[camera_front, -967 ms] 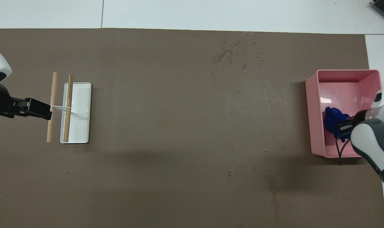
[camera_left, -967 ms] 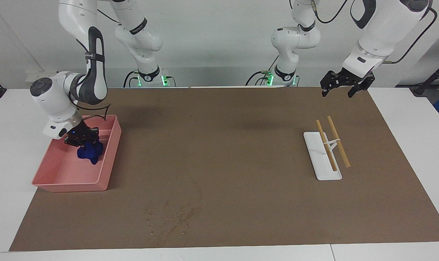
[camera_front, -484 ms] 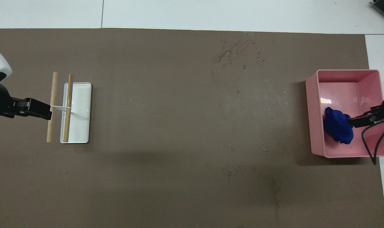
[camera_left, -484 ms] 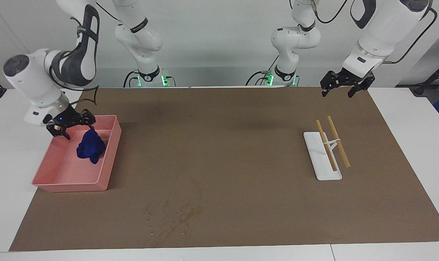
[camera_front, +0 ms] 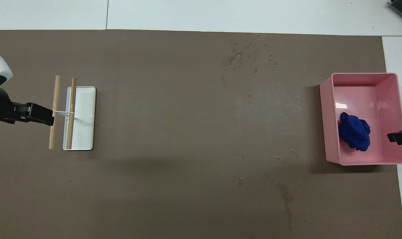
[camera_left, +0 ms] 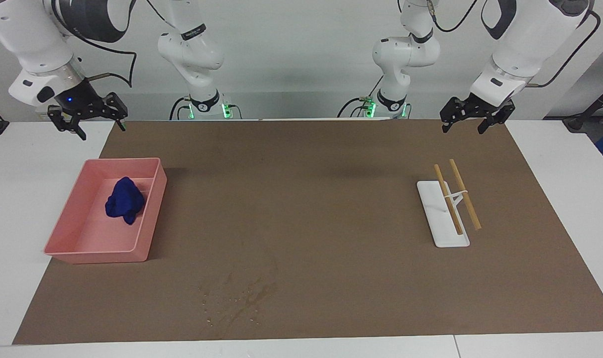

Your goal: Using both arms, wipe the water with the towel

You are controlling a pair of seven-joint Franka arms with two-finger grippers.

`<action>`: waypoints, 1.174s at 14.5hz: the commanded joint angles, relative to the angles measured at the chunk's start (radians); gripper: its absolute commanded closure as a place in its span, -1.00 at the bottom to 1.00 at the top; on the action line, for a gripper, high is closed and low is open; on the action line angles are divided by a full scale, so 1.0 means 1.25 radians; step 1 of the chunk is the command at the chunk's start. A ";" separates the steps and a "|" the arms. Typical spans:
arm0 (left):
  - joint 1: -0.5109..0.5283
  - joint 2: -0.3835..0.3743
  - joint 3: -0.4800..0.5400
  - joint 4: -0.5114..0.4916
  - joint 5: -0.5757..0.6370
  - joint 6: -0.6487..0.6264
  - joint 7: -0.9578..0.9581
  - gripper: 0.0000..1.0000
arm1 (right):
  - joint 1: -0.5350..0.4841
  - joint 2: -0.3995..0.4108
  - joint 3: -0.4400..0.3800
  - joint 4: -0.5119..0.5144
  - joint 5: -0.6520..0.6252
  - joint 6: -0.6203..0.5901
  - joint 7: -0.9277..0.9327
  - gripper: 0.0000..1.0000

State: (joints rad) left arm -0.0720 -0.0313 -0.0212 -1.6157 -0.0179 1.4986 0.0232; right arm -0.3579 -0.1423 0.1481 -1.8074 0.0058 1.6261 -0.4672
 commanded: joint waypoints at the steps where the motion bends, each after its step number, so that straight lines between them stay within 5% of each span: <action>1: -0.004 -0.009 0.000 -0.009 0.016 -0.005 -0.005 -1.00 | -0.006 -0.015 0.048 0.004 -0.013 -0.034 0.113 -1.00; 6: -0.004 -0.011 0.000 -0.009 0.016 -0.005 -0.005 -1.00 | -0.006 -0.056 0.093 0.020 0.000 -0.055 0.175 -1.00; 8: -0.004 -0.009 0.000 -0.009 0.016 -0.005 -0.005 -1.00 | -0.006 -0.047 0.105 0.099 -0.001 -0.127 0.180 -1.00; 17: -0.004 -0.009 0.000 -0.009 0.016 -0.005 -0.005 -1.00 | -0.005 -0.013 0.118 0.130 0.003 -0.124 0.195 -1.00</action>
State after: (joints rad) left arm -0.0720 -0.0313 -0.0212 -1.6157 -0.0179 1.4986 0.0232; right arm -0.3562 -0.1707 0.2748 -1.6697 0.0064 1.4802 -0.2500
